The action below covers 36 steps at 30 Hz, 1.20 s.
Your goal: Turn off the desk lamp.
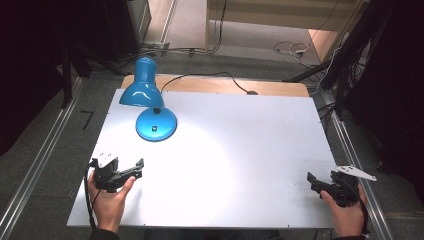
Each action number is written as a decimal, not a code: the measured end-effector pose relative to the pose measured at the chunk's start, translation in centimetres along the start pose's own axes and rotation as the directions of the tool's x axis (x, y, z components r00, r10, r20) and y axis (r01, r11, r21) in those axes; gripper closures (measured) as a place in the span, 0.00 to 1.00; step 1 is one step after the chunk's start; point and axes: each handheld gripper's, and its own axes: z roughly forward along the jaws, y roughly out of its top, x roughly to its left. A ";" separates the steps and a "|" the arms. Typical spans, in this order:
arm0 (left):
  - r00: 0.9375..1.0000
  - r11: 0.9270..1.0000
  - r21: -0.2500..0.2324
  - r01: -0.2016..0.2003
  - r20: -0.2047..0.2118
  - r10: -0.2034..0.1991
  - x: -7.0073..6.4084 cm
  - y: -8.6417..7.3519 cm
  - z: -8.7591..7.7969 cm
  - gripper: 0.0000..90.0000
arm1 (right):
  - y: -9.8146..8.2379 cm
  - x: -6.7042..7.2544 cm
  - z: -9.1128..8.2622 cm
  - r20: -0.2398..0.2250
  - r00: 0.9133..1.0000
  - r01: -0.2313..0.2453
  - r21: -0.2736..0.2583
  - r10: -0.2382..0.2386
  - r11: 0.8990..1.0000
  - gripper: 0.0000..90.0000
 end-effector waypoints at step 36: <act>1.000 1.000 -0.028 -0.010 0.020 0.011 -1.0 1.7 1.6 0.14 | 0.0 0.1 0.1 0.006 1.000 0.000 0.007 0.000 1.000 0.14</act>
